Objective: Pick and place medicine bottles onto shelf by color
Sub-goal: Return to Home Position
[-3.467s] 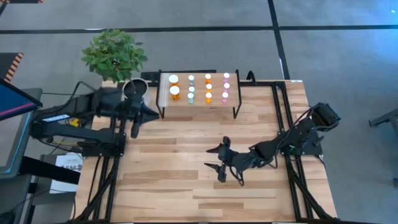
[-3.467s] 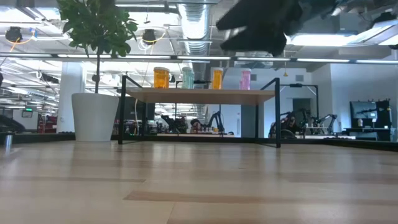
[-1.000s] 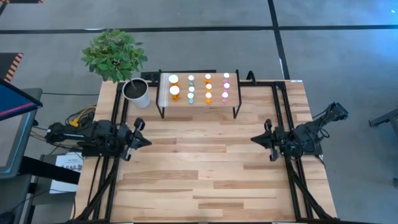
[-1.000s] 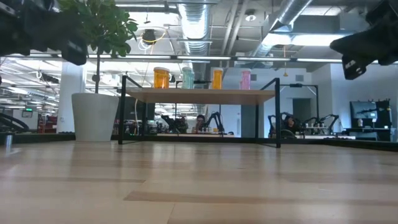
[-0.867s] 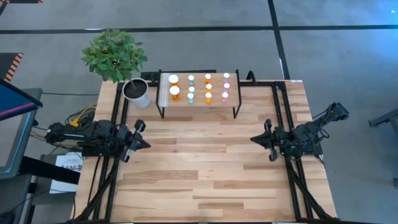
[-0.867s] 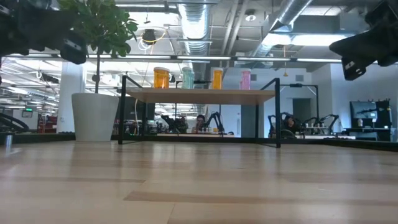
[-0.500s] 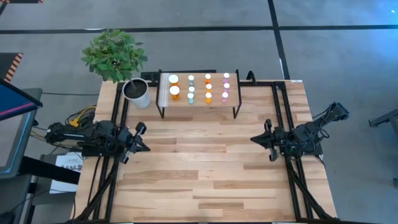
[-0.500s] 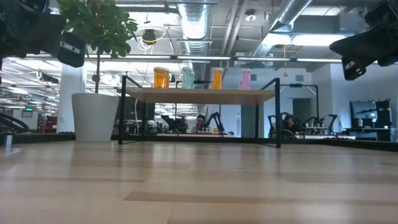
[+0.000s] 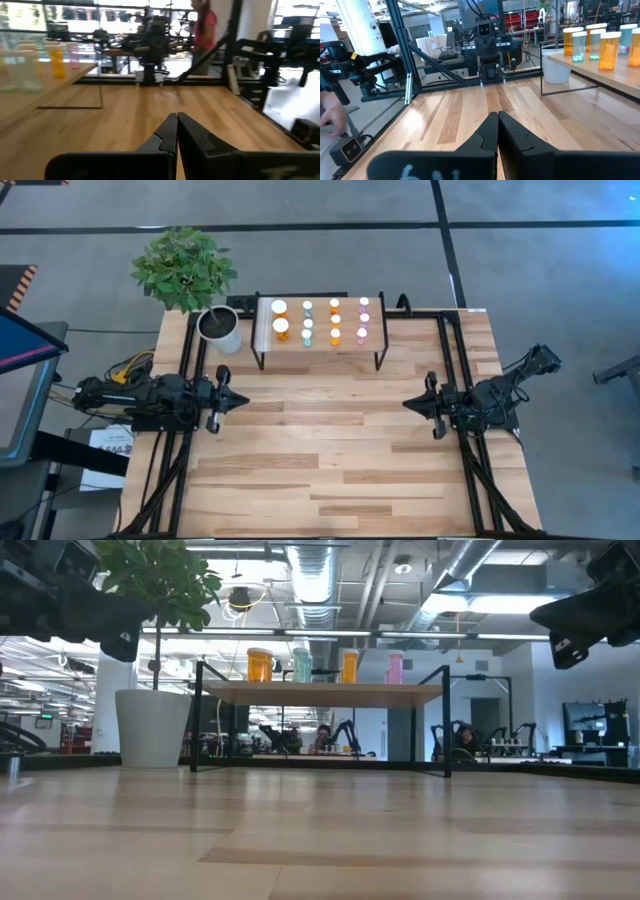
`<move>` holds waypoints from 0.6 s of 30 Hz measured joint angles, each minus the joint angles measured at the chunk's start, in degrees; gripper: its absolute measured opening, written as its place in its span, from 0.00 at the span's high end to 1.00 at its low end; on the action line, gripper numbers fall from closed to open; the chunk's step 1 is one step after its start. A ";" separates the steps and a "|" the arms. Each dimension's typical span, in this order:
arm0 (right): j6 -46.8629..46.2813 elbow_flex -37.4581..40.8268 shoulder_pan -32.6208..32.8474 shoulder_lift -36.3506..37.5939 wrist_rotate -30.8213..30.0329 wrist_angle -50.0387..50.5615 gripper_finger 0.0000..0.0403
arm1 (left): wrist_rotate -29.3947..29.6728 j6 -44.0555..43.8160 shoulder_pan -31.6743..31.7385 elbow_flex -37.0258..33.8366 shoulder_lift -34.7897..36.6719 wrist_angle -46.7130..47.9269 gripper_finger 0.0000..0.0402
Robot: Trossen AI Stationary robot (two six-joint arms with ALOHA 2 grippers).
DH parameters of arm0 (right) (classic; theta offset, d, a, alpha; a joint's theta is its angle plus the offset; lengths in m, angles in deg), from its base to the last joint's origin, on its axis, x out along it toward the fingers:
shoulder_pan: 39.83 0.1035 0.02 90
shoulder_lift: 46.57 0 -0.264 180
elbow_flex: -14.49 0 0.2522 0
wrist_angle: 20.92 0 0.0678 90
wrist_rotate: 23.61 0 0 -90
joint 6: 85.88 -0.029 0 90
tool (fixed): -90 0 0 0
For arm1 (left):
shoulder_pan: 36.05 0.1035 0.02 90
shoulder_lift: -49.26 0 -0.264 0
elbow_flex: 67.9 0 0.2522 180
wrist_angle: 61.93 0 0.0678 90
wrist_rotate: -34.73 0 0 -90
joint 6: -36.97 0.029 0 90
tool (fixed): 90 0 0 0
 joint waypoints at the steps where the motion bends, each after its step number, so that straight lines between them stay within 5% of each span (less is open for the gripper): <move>1: 0.00 0.00 0.00 0.00 0.00 0.00 0.93 | 1.04 -0.10 0.02 0.00 0.00 0.13 1.00; 18: 0.00 0.02 0.00 0.00 0.02 0.04 0.93 | 1.53 -0.46 0.02 0.00 0.00 0.07 1.00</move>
